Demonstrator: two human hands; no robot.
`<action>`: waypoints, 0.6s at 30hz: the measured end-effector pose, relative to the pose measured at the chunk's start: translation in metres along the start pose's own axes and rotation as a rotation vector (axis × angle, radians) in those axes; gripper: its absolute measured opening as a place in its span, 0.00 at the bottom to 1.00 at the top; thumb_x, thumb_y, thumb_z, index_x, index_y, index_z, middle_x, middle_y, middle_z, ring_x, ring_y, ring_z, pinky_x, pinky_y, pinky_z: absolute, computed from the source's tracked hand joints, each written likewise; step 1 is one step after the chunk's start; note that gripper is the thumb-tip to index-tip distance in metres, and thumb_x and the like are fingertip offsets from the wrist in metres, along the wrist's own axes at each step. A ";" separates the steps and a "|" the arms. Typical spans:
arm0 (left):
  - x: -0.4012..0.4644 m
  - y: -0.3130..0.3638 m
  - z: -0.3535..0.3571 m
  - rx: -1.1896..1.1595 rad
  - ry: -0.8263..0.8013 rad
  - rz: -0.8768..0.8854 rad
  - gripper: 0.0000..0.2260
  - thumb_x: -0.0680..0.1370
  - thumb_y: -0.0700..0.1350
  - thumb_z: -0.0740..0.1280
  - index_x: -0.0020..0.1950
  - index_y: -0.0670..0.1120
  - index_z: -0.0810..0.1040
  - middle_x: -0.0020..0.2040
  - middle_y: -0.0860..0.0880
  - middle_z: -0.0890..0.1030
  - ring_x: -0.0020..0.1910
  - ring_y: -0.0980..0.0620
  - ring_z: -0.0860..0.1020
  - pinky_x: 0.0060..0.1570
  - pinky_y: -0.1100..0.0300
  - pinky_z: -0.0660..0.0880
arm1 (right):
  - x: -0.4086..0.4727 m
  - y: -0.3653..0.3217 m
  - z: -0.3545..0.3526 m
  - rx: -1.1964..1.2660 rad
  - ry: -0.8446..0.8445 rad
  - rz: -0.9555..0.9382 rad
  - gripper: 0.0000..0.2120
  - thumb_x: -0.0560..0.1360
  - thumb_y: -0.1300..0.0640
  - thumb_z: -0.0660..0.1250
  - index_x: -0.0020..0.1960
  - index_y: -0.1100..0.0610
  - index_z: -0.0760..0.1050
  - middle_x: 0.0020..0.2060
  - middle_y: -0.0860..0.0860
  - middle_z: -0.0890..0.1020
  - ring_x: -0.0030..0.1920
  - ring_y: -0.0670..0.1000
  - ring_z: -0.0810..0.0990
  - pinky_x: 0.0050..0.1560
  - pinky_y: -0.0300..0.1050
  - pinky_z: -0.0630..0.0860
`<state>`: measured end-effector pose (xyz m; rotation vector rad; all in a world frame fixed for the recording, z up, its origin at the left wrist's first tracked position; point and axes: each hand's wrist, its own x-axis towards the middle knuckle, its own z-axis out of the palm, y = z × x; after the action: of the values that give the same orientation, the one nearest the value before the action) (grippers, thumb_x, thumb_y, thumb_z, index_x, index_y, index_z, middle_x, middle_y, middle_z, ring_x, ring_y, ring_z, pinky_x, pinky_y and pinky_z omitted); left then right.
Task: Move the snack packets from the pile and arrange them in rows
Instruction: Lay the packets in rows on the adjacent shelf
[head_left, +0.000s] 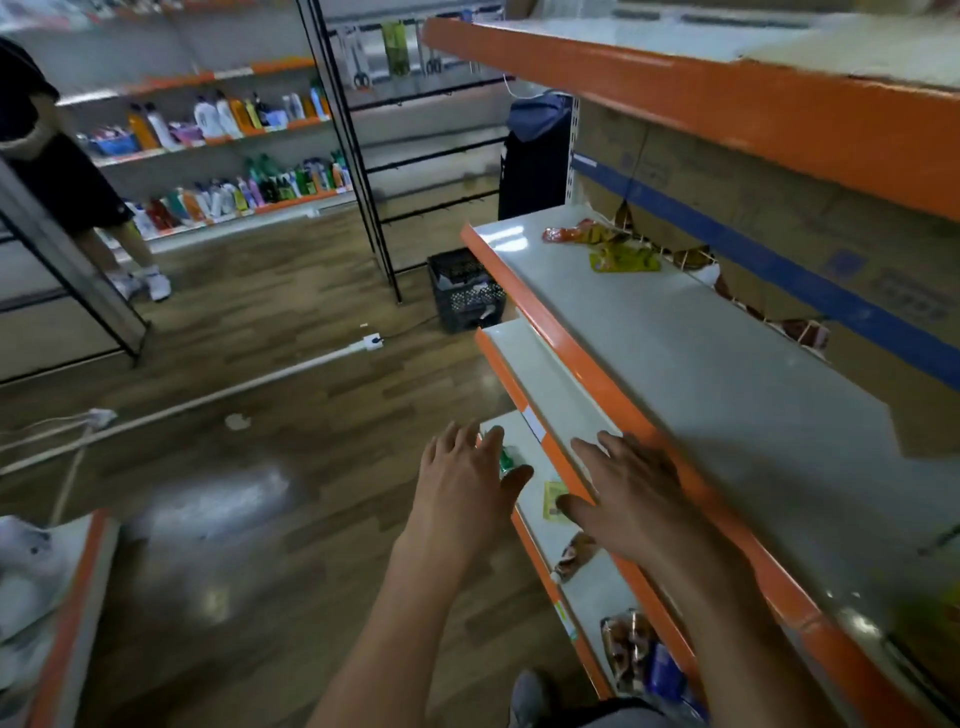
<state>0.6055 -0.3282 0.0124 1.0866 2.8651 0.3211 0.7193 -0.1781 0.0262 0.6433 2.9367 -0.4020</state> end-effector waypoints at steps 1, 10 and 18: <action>0.018 -0.005 0.000 0.004 0.001 0.006 0.24 0.80 0.62 0.59 0.72 0.52 0.70 0.70 0.48 0.73 0.73 0.46 0.66 0.71 0.49 0.64 | 0.016 0.000 -0.005 -0.001 0.003 -0.001 0.33 0.78 0.38 0.60 0.78 0.48 0.56 0.77 0.52 0.61 0.77 0.57 0.57 0.76 0.55 0.54; 0.135 -0.031 0.005 -0.041 0.015 0.065 0.22 0.80 0.61 0.60 0.69 0.50 0.71 0.66 0.50 0.75 0.67 0.48 0.70 0.67 0.52 0.68 | 0.127 0.009 -0.029 0.001 0.034 0.051 0.32 0.78 0.38 0.59 0.77 0.49 0.58 0.75 0.50 0.65 0.75 0.53 0.62 0.75 0.56 0.56; 0.226 -0.036 0.026 -0.086 -0.115 0.164 0.27 0.81 0.63 0.58 0.76 0.50 0.65 0.76 0.46 0.67 0.76 0.44 0.63 0.73 0.47 0.62 | 0.192 0.022 -0.033 0.066 0.011 0.195 0.31 0.79 0.40 0.60 0.77 0.50 0.59 0.75 0.50 0.66 0.74 0.53 0.64 0.73 0.50 0.59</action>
<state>0.4158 -0.2005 -0.0170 1.2820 2.6436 0.3735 0.5533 -0.0733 0.0219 0.9324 2.8457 -0.4772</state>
